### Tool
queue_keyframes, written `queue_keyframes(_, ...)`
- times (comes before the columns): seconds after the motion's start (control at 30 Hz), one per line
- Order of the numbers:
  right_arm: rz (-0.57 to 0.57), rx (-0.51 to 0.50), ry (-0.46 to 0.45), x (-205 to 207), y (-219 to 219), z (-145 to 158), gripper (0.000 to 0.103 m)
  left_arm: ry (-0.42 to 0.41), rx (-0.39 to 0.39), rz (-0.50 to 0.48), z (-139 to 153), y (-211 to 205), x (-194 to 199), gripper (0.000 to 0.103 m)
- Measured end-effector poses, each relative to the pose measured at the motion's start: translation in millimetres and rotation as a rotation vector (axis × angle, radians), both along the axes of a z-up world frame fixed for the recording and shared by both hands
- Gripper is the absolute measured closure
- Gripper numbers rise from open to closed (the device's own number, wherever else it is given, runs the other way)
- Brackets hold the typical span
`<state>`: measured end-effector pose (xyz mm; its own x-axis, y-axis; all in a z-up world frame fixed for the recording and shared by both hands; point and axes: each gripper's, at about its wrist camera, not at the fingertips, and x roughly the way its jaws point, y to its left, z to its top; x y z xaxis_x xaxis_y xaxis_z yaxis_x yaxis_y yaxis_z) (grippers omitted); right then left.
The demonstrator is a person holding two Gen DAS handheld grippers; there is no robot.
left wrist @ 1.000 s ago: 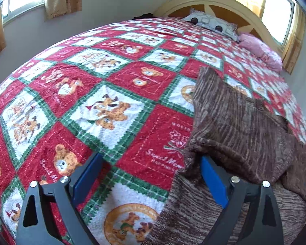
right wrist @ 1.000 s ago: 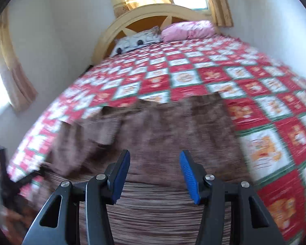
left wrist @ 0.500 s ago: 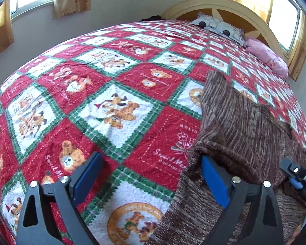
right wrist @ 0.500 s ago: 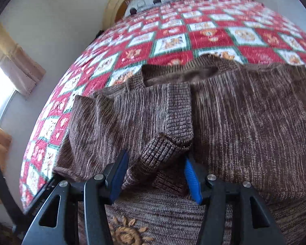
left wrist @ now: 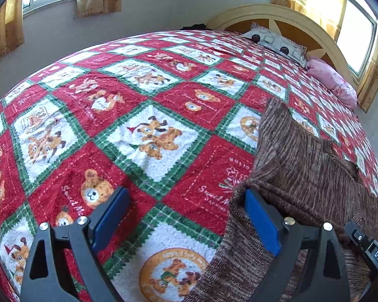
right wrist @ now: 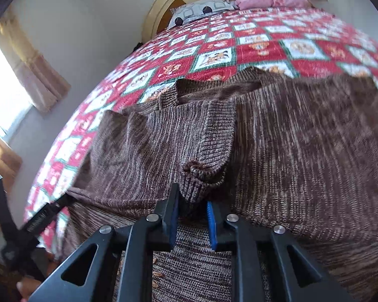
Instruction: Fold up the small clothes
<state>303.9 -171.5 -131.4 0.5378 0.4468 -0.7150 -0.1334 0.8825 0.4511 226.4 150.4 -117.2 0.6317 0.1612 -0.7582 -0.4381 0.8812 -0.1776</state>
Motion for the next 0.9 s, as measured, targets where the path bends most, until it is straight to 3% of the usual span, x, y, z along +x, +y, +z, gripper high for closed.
queue_keyframes(0.13, -0.06, 0.102, 0.003, -7, -16, 2, 0.08, -0.008, -0.008, 0.002, 0, 1, -1, 0.008)
queue_keyframes(0.2, -0.144, 0.116, -0.025, -19, -29, 8, 0.074, -0.014, -0.014, 0.002, 0, 2, -2, 0.008)
queue_keyframes(0.3, -0.265, -0.048, -0.09, -35, -35, 23, 0.074, -0.012, -0.011, 0.01, 1, 1, -3, 0.008)
queue_keyframes(0.37, -0.277, -0.08, -0.127, -38, -35, 32, 0.074, -0.013, -0.012, 0.011, 1, 2, -3, 0.008)
queue_keyframes(0.53, -0.066, -0.094, -0.192, -27, 10, 46, 0.074, -0.035, -0.03, 0.04, 1, 7, -10, 0.008)
queue_keyframes(0.63, 0.062, -0.11, -0.18, -17, 41, 40, 0.076, -0.051, -0.048, 0.087, 1, 14, -16, 0.013)
queue_keyframes(0.8, 0.128, -0.074, -0.072, -16, 49, 14, 0.076, -0.068, -0.037, 0.077, 6, 10, -19, 0.014)
queue_keyframes(0.9, 0.13, -0.055, -0.067, -17, 45, 11, 0.076, -0.098, 0.043, 0.008, 22, -7, -17, 0.014)
